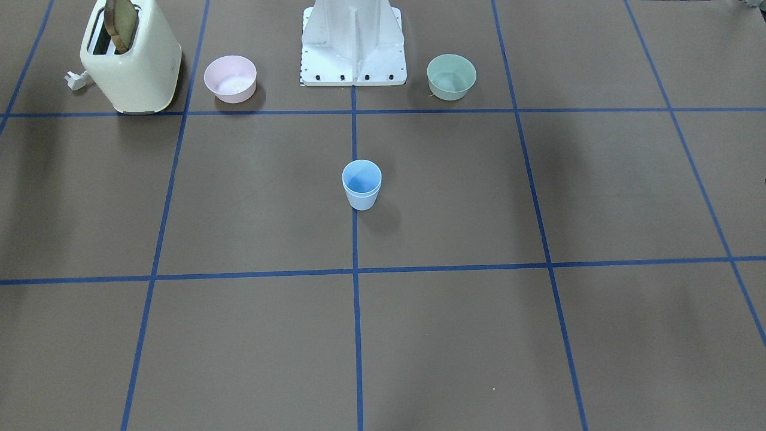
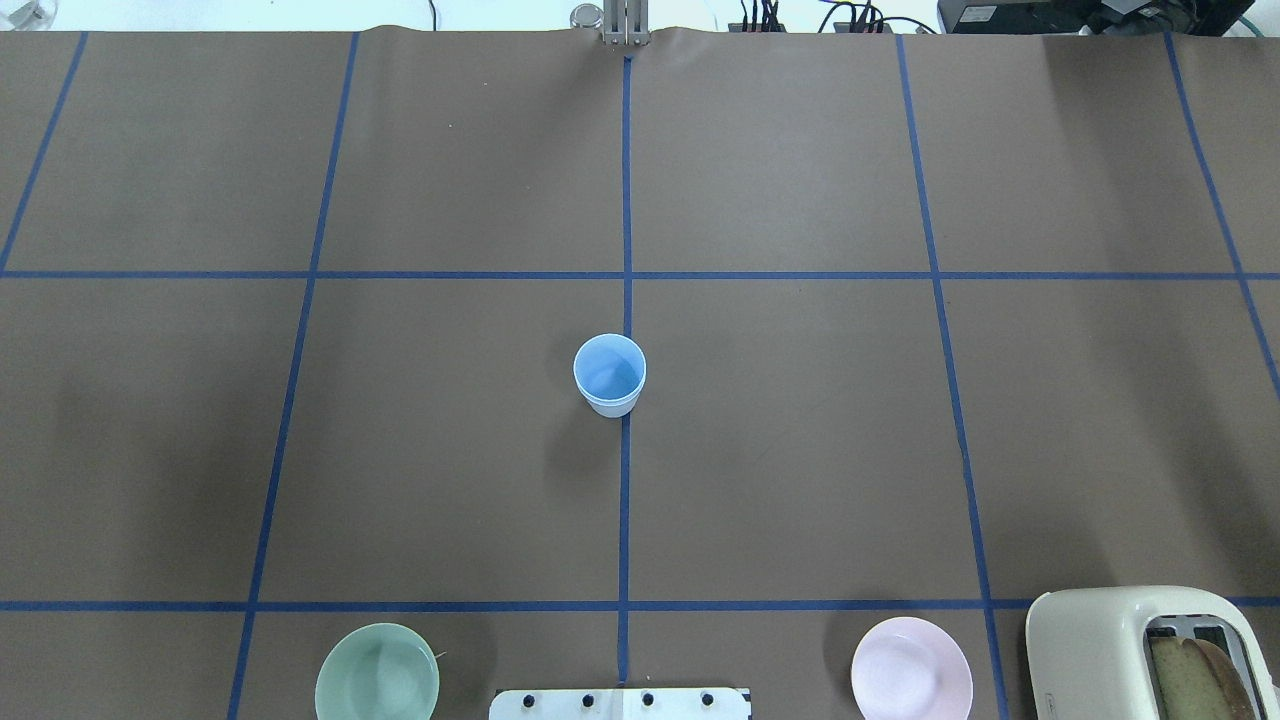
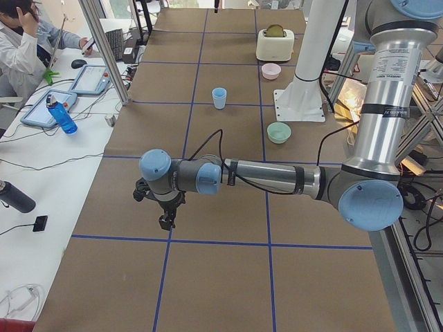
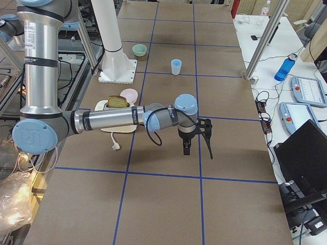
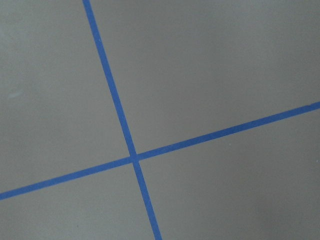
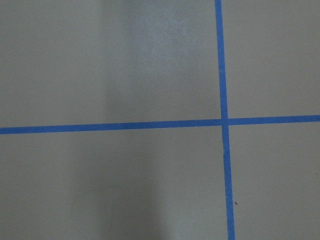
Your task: Stack blue cups with both arms
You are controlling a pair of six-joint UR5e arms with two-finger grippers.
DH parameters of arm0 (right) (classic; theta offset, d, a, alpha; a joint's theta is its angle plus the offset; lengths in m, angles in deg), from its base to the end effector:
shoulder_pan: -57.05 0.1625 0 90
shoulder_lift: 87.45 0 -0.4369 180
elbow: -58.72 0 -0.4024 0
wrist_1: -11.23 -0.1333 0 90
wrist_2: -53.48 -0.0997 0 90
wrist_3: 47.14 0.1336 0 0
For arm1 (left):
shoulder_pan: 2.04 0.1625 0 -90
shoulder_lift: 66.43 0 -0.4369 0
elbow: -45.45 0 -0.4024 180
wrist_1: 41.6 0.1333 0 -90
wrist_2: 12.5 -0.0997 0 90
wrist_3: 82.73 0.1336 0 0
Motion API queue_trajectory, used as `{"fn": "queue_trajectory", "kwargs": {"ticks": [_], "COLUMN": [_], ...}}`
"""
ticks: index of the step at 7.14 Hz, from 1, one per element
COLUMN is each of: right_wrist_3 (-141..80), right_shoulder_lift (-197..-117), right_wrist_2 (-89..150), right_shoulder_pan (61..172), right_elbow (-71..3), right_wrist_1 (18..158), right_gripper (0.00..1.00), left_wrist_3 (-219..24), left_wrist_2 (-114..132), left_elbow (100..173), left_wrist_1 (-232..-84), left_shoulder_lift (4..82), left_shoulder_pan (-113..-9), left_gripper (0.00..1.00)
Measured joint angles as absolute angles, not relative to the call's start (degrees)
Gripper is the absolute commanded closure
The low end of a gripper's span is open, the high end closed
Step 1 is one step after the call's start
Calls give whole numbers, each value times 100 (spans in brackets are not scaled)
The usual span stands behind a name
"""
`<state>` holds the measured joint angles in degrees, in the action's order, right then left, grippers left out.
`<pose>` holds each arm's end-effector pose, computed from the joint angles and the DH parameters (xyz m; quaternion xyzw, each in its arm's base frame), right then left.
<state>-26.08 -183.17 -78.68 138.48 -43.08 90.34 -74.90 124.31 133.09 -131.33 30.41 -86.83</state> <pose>-0.0285 -0.4820 0.6202 0.0421 -0.3791 0.0476 0.9232 0.0150 -0.5603 0.6487 0.0428 0.3961 0.1186 0.9095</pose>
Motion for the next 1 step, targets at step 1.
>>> {"fn": "queue_trajectory", "kwargs": {"ticks": [1], "right_wrist_3": [-2611], "right_shoulder_lift": [-18328], "right_wrist_2": [-7870], "right_shoulder_pan": [13849], "right_elbow": [-4312], "right_wrist_1": [9033], "right_gripper": [0], "left_wrist_3": [-7490], "left_wrist_2": [12439], "left_elbow": [13313], "left_wrist_1": [-13132], "left_shoulder_lift": [3024], "left_shoulder_pan": [-8685], "left_gripper": [0]}}
